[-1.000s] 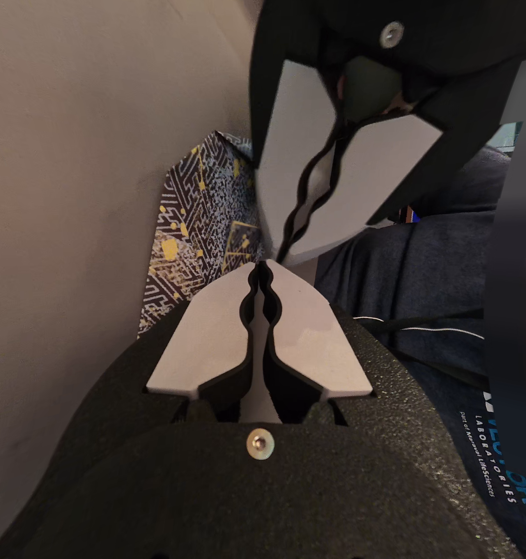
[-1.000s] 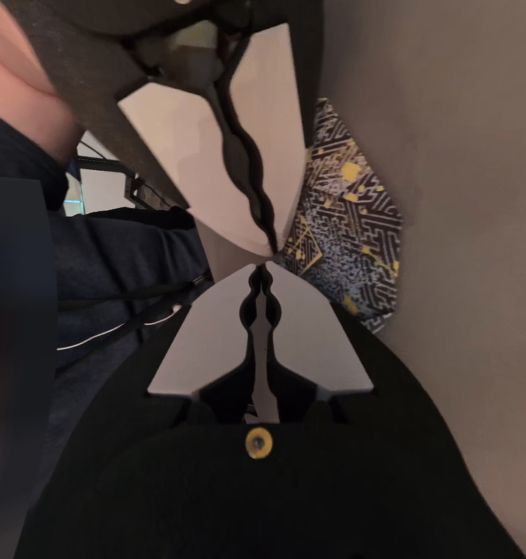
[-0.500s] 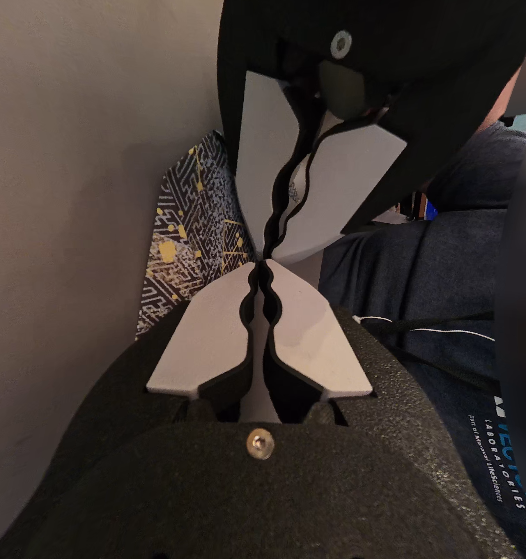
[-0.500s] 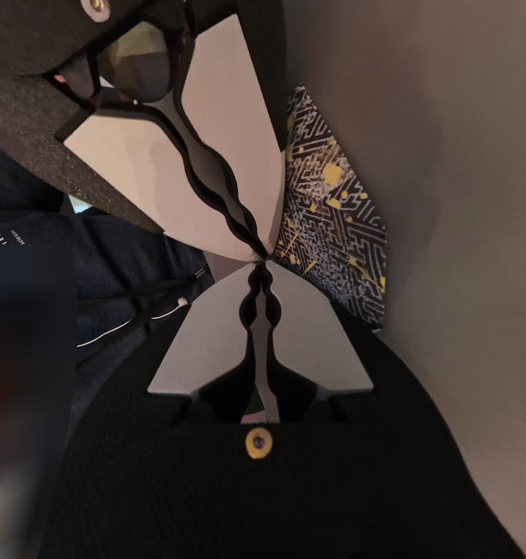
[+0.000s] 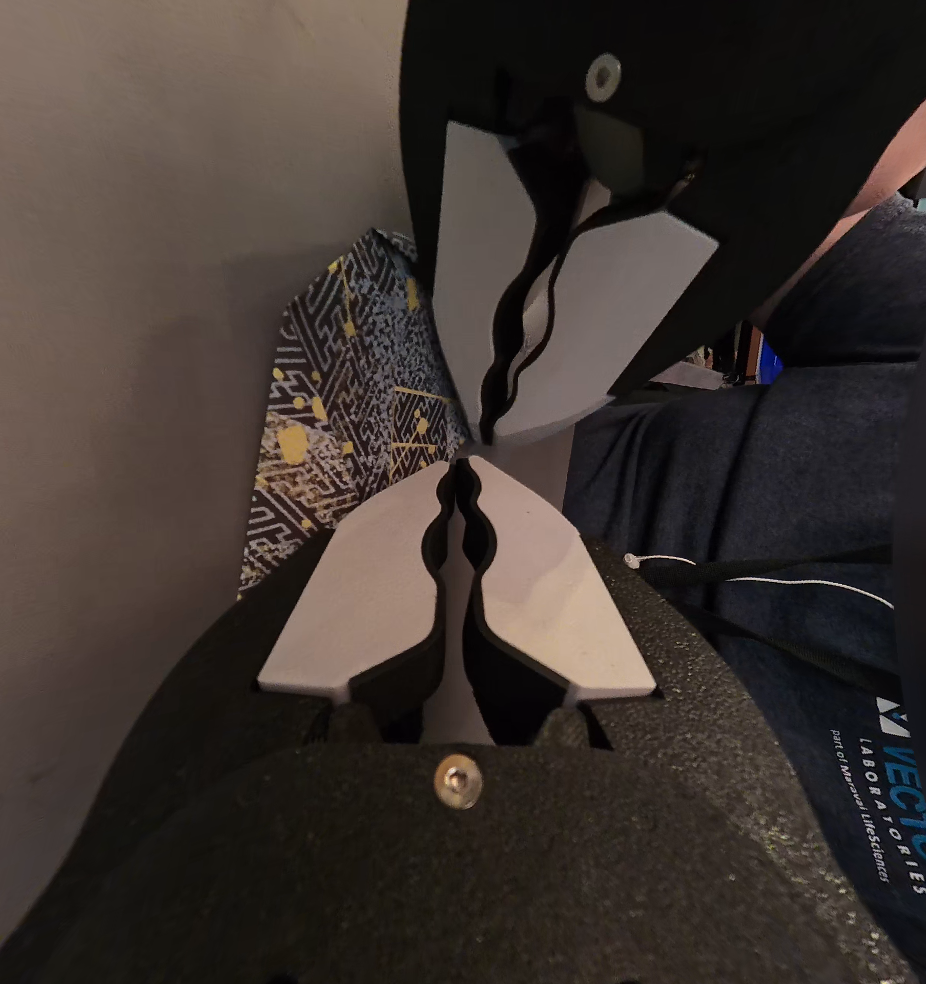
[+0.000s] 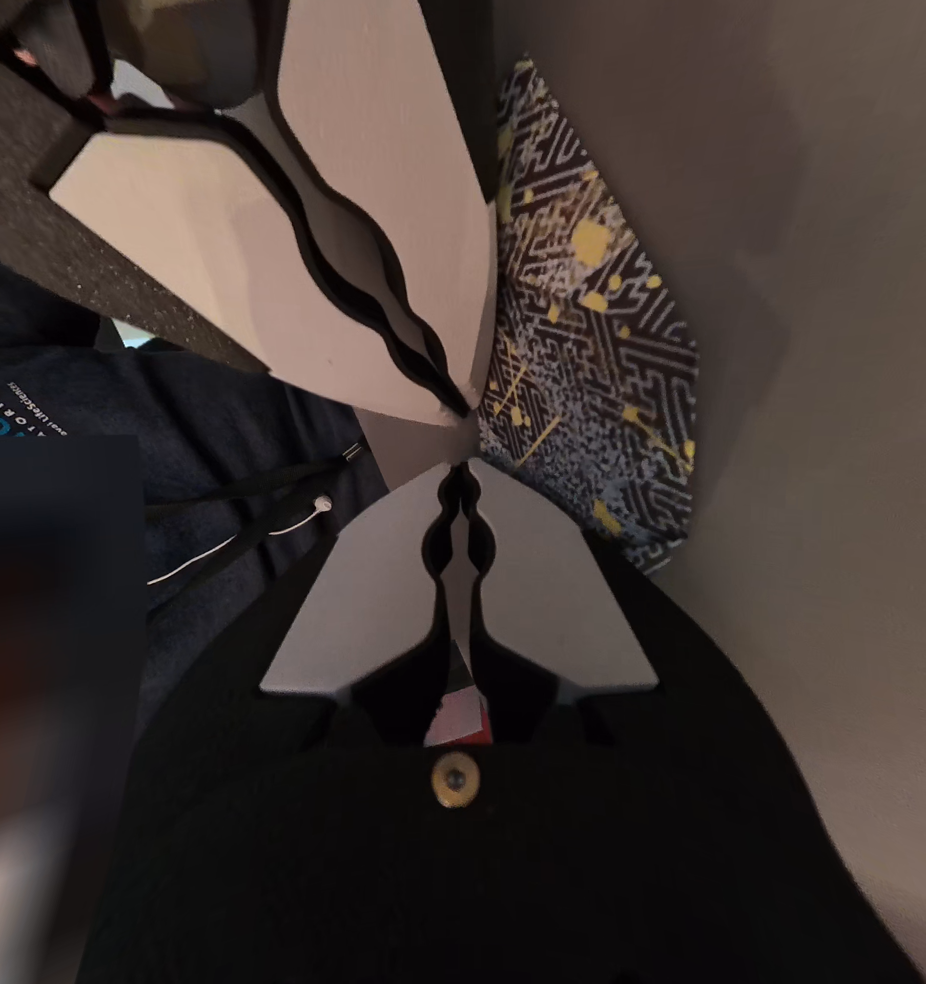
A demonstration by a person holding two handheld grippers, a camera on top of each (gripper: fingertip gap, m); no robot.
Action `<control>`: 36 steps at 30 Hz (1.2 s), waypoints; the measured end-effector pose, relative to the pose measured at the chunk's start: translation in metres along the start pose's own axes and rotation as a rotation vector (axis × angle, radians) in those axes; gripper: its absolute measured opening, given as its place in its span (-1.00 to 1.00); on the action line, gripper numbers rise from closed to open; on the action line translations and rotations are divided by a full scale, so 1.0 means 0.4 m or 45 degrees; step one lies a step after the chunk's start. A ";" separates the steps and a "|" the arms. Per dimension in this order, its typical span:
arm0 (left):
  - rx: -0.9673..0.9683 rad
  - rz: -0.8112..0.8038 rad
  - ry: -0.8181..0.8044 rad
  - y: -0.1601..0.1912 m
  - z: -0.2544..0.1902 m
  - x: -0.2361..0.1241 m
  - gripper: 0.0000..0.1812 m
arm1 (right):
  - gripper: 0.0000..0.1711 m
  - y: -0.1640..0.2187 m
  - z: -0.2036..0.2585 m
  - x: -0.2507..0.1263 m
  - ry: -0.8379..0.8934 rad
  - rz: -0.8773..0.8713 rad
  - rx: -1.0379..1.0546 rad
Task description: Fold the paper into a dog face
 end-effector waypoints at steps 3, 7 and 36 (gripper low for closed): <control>0.001 0.003 0.001 0.000 0.000 0.000 -0.99 | -0.97 0.008 0.000 0.001 0.014 0.002 0.009; 0.002 -0.002 0.006 0.000 0.000 0.000 -1.00 | -0.98 0.013 0.002 0.002 0.059 0.000 0.005; 0.010 -0.036 0.043 0.002 0.003 0.000 -1.00 | -0.98 -0.021 0.006 0.004 0.073 -0.217 -0.038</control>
Point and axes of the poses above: each gripper's, where its closed fingertips meet, x out along the fingers, y out of its underside, z = x × y across the jaws, the point moved 5 cm from there along -x, back along the fingers, and after that the axes turned 9 degrees about z, right-handed, at the moved point
